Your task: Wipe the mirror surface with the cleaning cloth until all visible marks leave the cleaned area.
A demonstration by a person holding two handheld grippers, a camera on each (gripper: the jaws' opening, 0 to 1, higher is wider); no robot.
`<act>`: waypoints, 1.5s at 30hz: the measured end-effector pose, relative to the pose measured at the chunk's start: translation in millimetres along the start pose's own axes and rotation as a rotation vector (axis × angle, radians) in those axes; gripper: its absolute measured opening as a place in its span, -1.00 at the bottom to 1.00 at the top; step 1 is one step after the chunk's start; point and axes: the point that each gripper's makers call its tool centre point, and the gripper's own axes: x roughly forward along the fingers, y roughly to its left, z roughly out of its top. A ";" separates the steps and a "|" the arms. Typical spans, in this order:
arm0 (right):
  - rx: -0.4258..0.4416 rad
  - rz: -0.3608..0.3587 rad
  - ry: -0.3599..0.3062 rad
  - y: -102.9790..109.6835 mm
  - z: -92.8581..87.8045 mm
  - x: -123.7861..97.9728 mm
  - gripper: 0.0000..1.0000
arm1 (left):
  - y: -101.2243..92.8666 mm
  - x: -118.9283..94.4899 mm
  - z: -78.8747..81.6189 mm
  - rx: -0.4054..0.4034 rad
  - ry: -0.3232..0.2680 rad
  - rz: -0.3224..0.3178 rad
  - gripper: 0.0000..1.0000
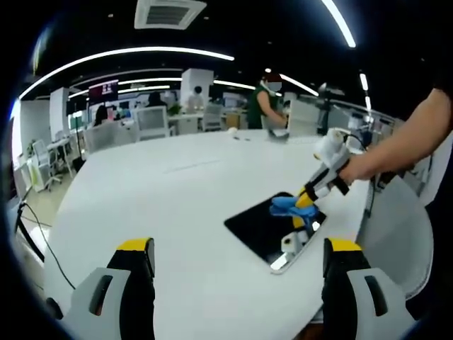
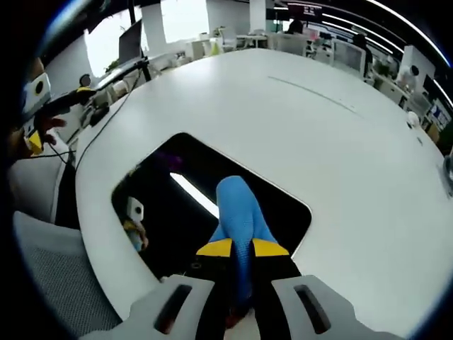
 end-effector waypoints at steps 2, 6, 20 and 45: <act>-0.002 -0.004 0.004 -4.8 -2.3 -1.5 -0.94 | 1.4 0.0 1.2 0.000 -0.002 0.001 0.99; -0.012 -0.016 0.016 -13.9 -6.7 -4.6 -0.94 | 4.2 -0.8 1.6 -0.004 -0.005 0.007 0.99; 0.023 -0.050 0.008 -23.8 -14.3 -10.2 -0.94 | 5.6 -1.3 -3.3 -0.031 0.000 0.022 0.99; 0.078 -0.109 0.020 -29.3 -18.5 -13.5 -0.94 | 6.6 0.9 -4.0 -0.045 -0.001 0.020 0.99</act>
